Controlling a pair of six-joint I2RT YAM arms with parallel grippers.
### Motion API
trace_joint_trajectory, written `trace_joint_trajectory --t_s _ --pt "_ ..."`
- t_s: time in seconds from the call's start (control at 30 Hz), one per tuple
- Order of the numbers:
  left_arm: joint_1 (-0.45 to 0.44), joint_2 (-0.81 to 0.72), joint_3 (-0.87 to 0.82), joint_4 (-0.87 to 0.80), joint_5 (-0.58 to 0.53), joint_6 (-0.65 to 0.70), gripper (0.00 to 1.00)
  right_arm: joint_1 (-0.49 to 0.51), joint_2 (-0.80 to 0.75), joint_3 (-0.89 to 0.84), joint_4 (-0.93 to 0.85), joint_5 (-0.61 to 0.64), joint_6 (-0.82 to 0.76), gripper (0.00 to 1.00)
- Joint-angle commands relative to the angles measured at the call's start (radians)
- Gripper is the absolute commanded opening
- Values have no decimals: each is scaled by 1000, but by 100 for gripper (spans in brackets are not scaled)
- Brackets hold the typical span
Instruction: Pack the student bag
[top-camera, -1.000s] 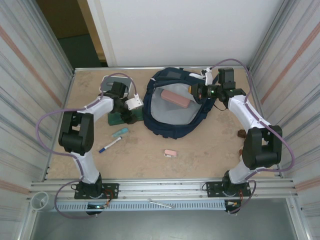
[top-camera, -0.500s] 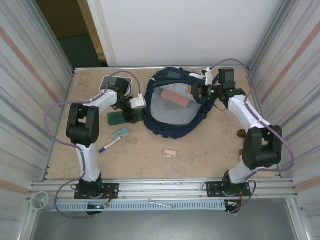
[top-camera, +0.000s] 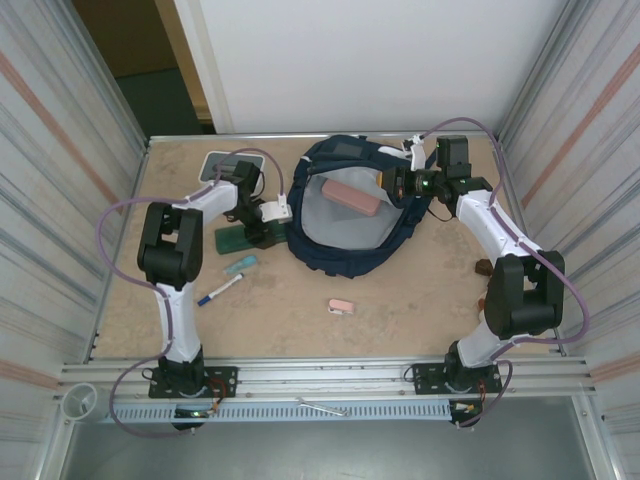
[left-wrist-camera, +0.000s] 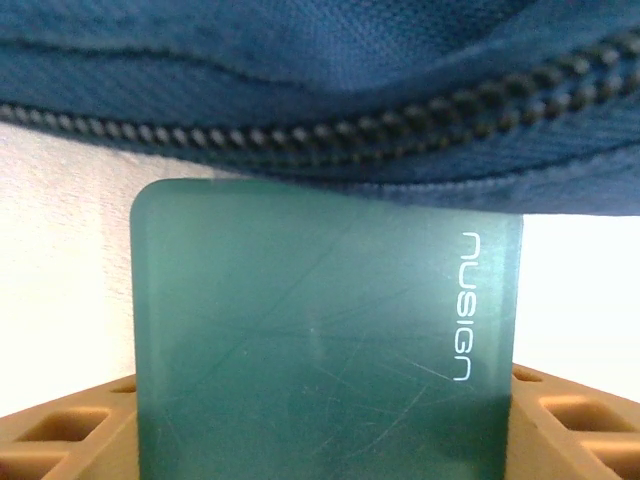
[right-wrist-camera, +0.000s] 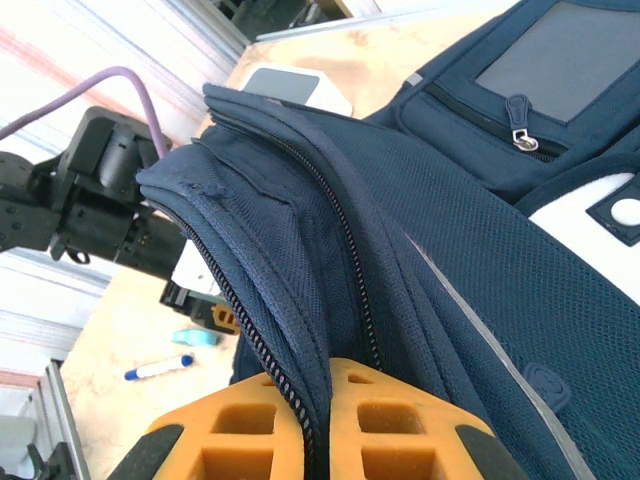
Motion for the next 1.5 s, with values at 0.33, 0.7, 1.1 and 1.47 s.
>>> trace_joint_trajectory --t_s 0.33,0.7,1.1,1.47 --pt "-245 -509 -219 183 -144 204 53 -34 -21 64 -100 -13 25 0" --pt "-510 -108 160 222 32 325 48 -35 42 206 -162 -19 26 0" --pt "-504 -22 176 376 -94 154 86 -32 57 188 -139 -27 35 0" --pt "-467 -58 6 391 -179 169 74 -29 57 153 -124 -36 39 0"
